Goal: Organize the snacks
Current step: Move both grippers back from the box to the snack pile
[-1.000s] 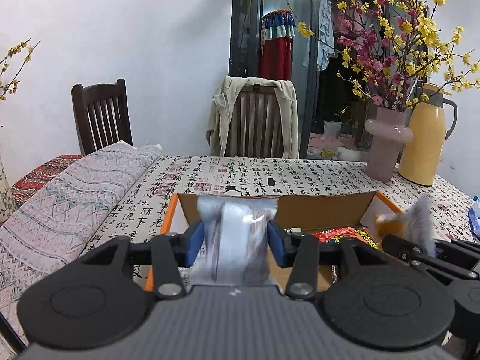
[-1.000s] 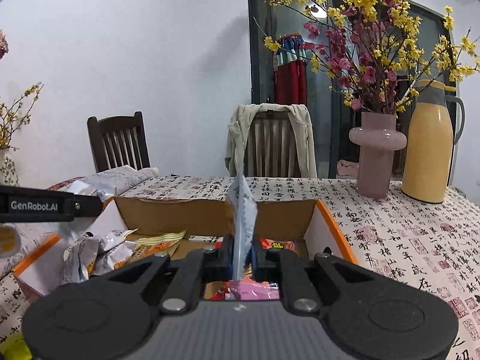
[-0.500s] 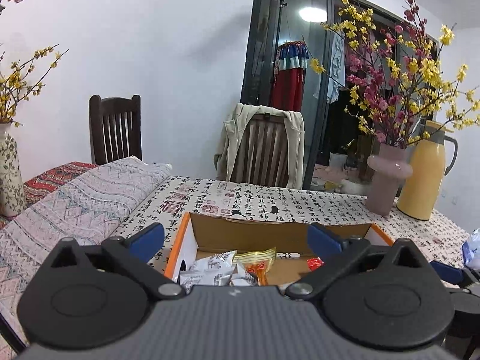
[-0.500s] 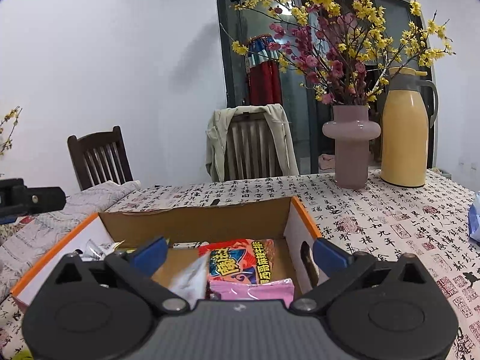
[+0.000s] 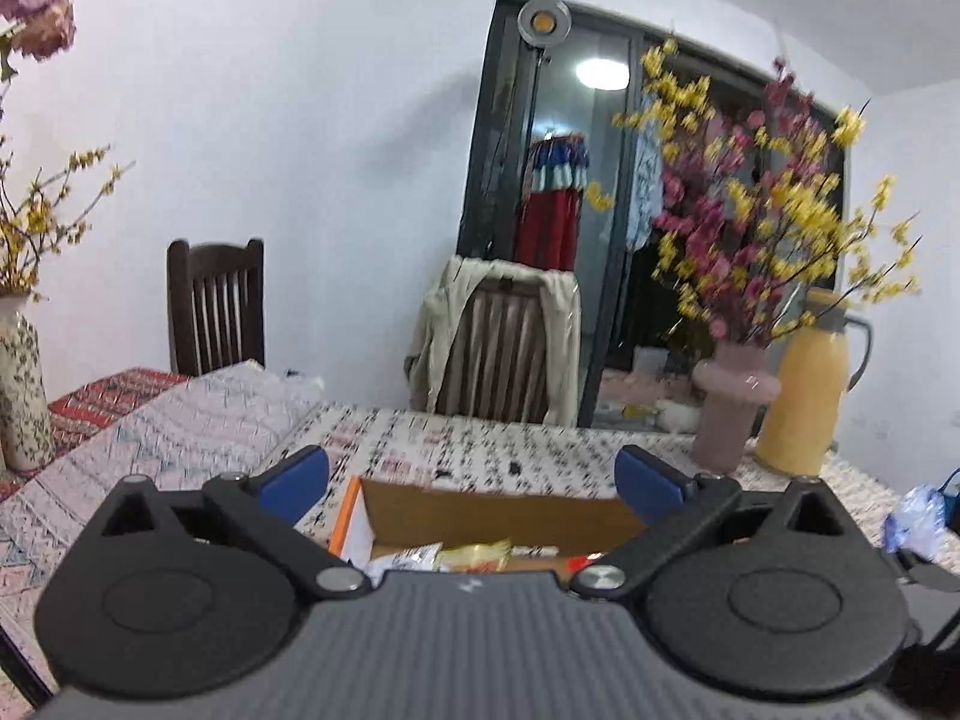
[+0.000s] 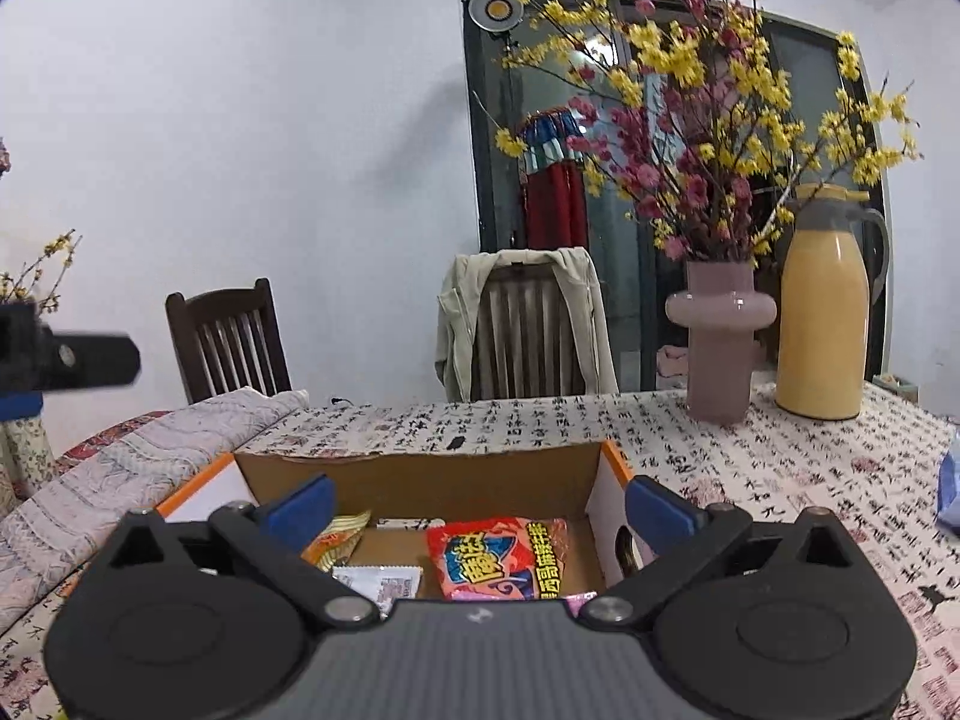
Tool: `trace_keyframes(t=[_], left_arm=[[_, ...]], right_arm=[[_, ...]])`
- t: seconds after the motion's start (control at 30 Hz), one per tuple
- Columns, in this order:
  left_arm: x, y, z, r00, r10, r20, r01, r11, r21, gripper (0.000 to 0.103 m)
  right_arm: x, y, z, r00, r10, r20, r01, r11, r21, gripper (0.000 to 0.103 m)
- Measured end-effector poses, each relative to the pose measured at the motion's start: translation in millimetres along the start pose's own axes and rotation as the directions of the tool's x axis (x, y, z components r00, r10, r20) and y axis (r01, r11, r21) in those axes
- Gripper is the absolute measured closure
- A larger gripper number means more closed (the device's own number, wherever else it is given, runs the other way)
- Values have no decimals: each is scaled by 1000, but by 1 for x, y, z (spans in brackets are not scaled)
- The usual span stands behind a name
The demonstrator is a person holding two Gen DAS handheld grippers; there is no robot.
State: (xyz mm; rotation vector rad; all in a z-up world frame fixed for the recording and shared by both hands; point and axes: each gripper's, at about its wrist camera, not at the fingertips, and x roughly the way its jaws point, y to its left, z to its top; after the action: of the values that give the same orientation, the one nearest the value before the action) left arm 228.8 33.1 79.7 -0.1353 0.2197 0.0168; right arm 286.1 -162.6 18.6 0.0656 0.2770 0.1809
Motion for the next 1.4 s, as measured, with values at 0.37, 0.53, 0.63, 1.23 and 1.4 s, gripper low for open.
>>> trace_keyframes(t=[0.37,0.53,0.63,1.23,1.4], left_arm=[[-52,19,-8,1000,0,-1,0,1000,-25,0],[-68,37,-23,999,12,-49,-15,999,-51,0],[-76,46,-34,997,20,-76,-25,998,-60,0],[-104,101,-107,965,45,-257,-74,992,-102,0],[-108,112,-111,962,55,-267,-90,989,-121,0]], right_arm=[[-40,13,-6,999,42,-19,-42,999,-4,0],[-59,24,-20,997,59,-57,-60,998,-11,0],[-69,31,-32,993,73,-91,-75,997,-18,0],[-83,54,-98,937,114,-329,-118,993,9,0],[-80,61,-101,925,137,-355,-139,990,20,0]])
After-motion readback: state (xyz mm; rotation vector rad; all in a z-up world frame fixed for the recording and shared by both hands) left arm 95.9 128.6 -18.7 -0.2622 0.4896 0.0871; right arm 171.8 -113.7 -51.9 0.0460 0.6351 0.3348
